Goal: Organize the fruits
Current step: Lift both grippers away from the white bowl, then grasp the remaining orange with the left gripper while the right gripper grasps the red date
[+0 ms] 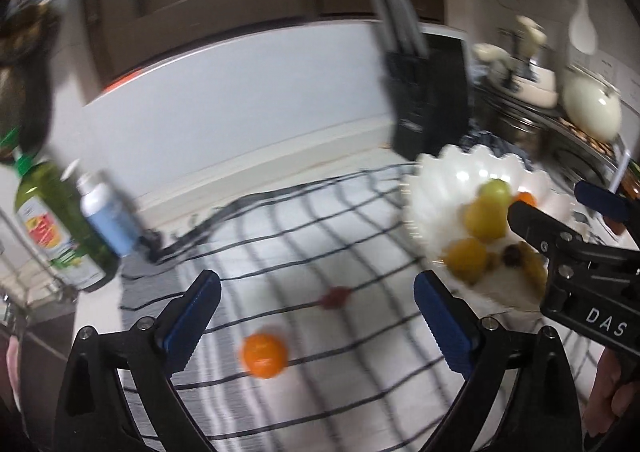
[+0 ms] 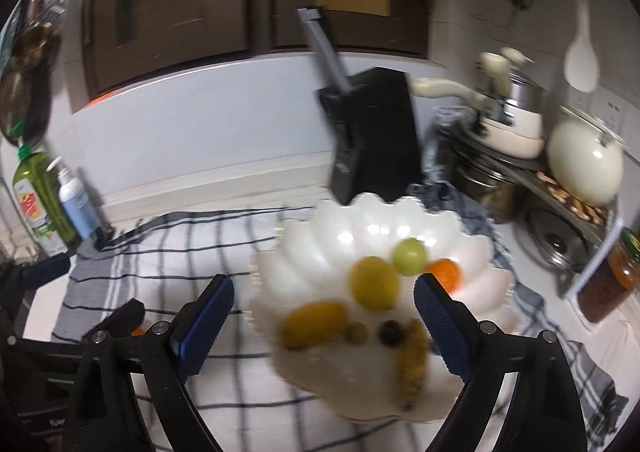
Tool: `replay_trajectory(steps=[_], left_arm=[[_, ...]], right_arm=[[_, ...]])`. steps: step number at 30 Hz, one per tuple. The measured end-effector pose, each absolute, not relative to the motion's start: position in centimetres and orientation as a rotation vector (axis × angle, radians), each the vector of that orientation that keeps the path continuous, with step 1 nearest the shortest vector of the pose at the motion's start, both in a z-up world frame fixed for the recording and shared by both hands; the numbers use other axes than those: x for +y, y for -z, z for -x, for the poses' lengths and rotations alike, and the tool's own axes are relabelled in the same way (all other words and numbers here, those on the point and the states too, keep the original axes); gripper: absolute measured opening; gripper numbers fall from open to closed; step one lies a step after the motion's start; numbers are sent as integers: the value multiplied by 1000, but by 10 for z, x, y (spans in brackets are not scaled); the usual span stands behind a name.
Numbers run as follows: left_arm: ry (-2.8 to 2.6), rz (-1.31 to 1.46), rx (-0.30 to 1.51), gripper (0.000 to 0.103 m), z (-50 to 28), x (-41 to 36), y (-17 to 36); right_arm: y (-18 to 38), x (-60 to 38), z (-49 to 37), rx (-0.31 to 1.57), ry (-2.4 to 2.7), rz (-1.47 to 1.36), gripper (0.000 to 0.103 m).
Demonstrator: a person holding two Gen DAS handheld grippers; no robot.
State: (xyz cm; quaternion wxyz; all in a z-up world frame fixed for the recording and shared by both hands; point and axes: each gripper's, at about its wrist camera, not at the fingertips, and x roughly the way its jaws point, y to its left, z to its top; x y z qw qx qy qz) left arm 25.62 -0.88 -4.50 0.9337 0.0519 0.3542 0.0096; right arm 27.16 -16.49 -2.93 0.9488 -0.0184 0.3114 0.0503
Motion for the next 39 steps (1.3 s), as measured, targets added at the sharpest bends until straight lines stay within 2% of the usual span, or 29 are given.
replay_trajectory(steps=[10,25,31,33,37,39], left_arm=[[-107,-50,755,102,-245,57,68],[-99,-18,832,100,-257,66,123],[-79,-24,848,92,-262,61,136],[-71,-30,863,85,-265,58,142],[-62,-36,885,78,-271,55,152],[-53,-31,900,67,-274,54,157]], right_arm=[[50,-98,-268,668,-159,48,92],[83,-81,-271,709,-114,64,92],[93,-82,-275,725,-105,59,92],[94,-82,-276,728,-102,63,92],[98,-82,-279,731,-92,73,92],[100,-81,-281,735,-95,81,92]])
